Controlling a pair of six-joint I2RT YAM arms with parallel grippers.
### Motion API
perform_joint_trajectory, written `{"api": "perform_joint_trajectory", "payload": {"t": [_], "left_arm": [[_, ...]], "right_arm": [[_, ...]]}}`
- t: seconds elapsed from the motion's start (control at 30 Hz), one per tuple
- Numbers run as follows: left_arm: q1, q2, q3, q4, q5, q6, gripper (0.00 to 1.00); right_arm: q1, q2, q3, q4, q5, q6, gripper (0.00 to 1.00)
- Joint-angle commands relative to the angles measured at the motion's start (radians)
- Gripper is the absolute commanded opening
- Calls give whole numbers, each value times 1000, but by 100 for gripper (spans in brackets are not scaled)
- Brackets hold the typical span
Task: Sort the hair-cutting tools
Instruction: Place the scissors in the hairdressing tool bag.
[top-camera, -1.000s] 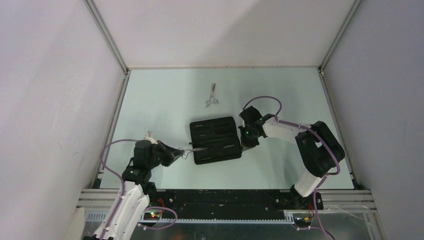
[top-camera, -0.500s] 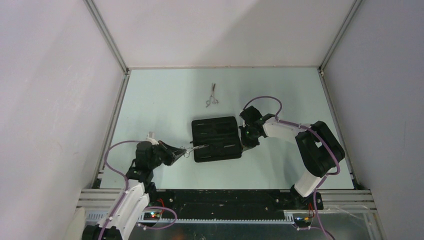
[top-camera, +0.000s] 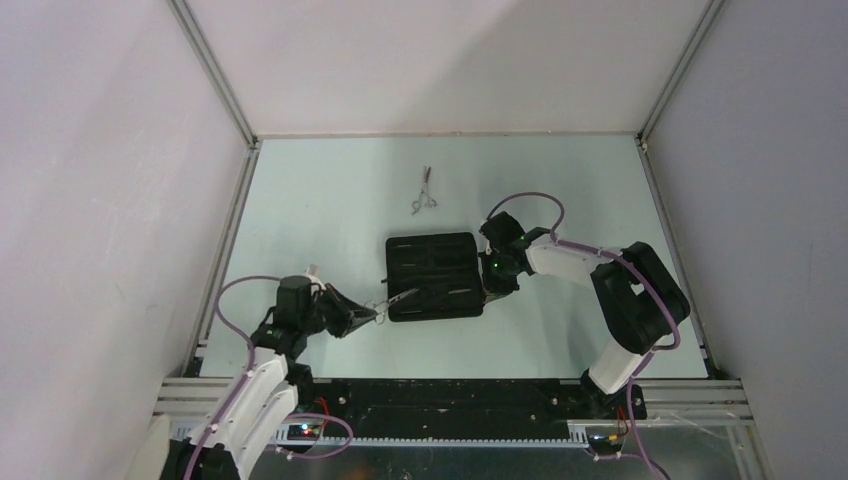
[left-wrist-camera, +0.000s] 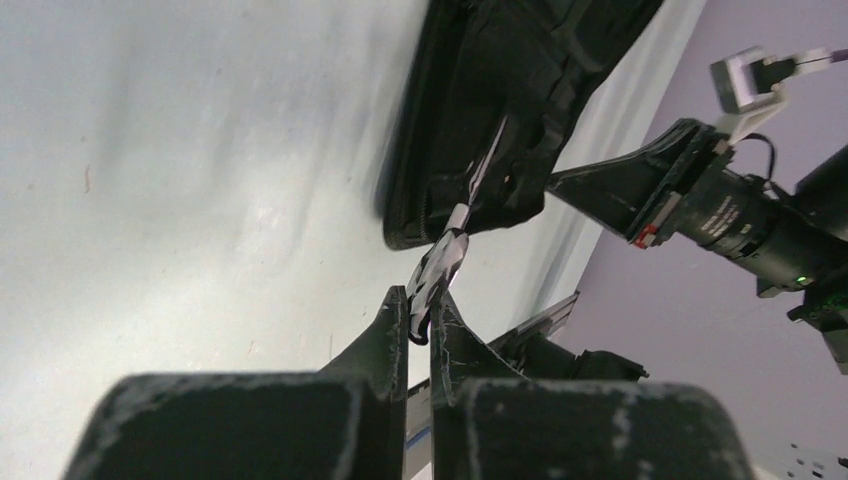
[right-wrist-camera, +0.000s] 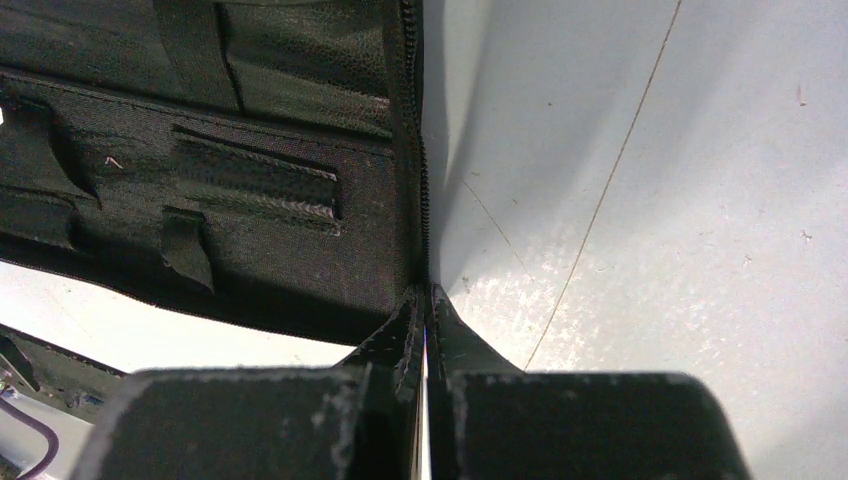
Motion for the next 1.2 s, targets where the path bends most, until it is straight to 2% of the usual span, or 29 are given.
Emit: {"api": "perform_joint_trajectory", "payload": {"t": [0.0, 0.13, 0.43, 0.53, 0.6, 0.63, 0.67, 0.7, 0.77, 0.83, 0.97, 1.07, 1.17], "left_arm": [[-22, 38, 17, -148, 64, 55, 0], [-24, 22, 57, -216, 46, 81, 0], [-24, 52, 89, -215, 59, 93, 0], [-25, 76, 121, -230, 15, 116, 0], [-24, 114, 143, -237, -11, 131, 8], [-24, 128, 165, -248, -20, 146, 22], [-24, 153, 178, -255, -41, 154, 29], [-24, 164, 207, -278, -77, 176, 43], [-24, 186, 257, -319, -124, 217, 59], [-24, 200, 317, -371, -187, 265, 71], [-28, 248, 443, -471, -311, 370, 85], [-70, 288, 521, -511, -371, 458, 86], [-223, 378, 621, -520, -460, 519, 85]], "right_arm": [[10, 59, -37, 43, 15, -4, 0], [10, 60, -37, 45, 13, -3, 0], [9, 60, -39, 47, 7, -6, 0], [9, 59, -40, 51, 5, -6, 0], [9, 60, -40, 51, 5, -6, 0], [9, 58, -41, 50, 4, -6, 0], [9, 57, -42, 51, 4, -6, 0], [7, 55, -44, 51, 4, -6, 0], [6, 53, -46, 53, 3, -7, 0], [4, 52, -47, 55, 1, -6, 0], [4, 49, -50, 58, -2, -6, 0], [4, 48, -51, 60, -5, -8, 0], [4, 47, -52, 62, -10, -9, 0]]}}
